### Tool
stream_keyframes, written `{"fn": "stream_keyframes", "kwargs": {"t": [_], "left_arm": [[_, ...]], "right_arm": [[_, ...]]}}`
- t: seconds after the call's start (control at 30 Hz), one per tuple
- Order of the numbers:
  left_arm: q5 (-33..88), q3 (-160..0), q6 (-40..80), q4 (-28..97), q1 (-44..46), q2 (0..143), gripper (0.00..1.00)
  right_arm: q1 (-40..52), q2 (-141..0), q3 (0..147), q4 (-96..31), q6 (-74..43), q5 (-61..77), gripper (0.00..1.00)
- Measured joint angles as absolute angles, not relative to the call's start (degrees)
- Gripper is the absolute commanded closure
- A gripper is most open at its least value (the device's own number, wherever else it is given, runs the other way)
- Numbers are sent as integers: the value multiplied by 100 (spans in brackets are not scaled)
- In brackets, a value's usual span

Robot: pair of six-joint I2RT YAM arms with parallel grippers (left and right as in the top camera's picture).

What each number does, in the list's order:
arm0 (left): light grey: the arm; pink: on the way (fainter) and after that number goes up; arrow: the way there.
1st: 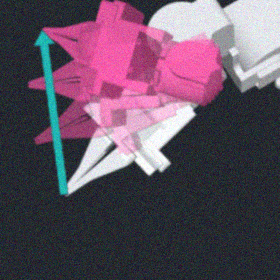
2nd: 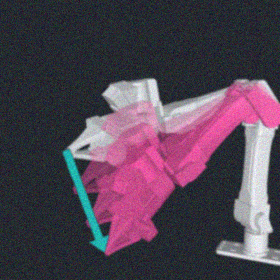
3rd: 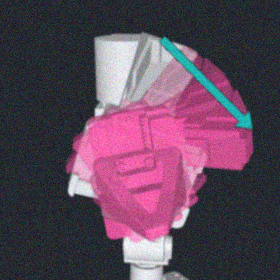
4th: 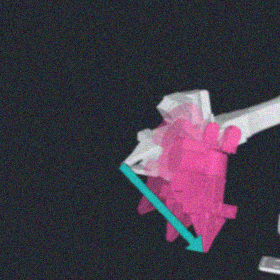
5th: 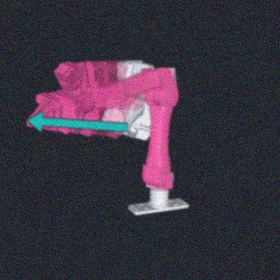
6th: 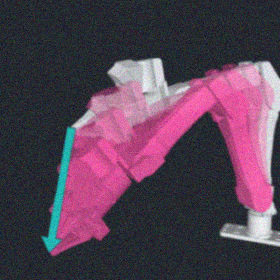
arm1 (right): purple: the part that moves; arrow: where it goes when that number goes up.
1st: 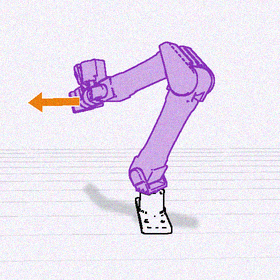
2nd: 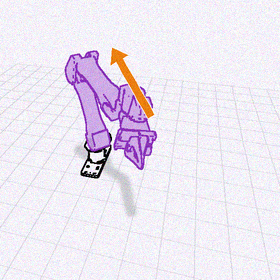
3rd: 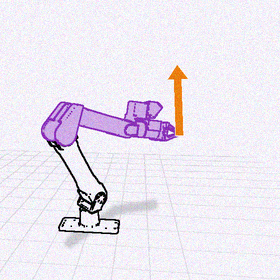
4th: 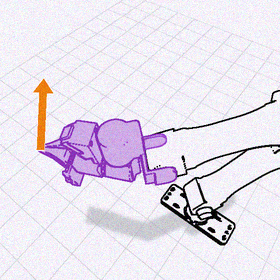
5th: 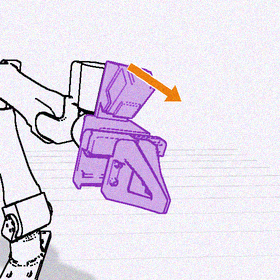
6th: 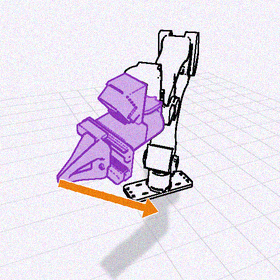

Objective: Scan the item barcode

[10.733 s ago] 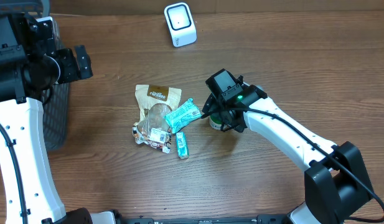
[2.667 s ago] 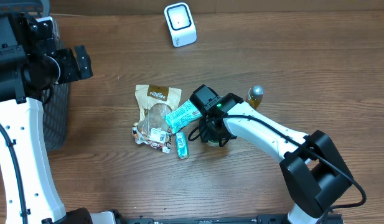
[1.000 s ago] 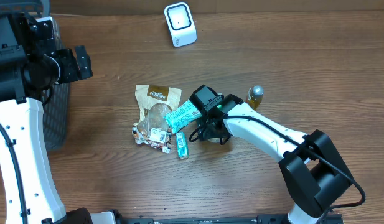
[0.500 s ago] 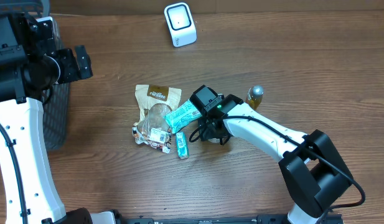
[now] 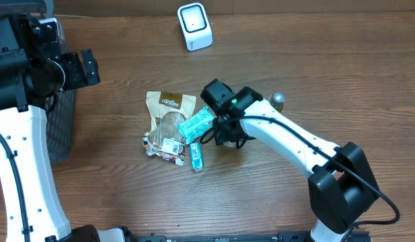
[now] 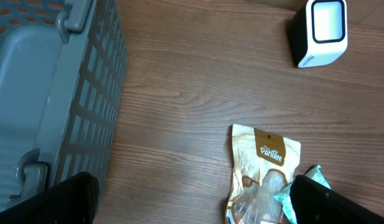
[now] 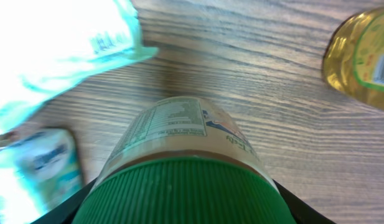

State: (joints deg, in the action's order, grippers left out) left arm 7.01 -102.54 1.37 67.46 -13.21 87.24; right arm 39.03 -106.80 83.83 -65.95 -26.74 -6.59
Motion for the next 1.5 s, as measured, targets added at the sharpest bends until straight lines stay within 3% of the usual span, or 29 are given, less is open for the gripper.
{"fn": "stream_keyframes", "kwargs": {"t": [0.57, 0.83, 1.13, 1.5], "left_arm": [[701, -10254, 137, 6746, -1321, 8724, 0], [701, -10254, 137, 6746, -1321, 8724, 0], [701, -10254, 137, 6746, -1321, 8724, 0], [701, -10254, 137, 6746, -1321, 8724, 0]], "right_arm": [[3822, -10680, 9605, -7461, -2604, 834, 37], [2808, -10680, 9675, -7741, -2519, 2735, 40], [2171, -10680, 9677, -7813, -2539, 4574, 29], [2178, -10680, 9677, -7797, -3177, 5387, 36]]}}
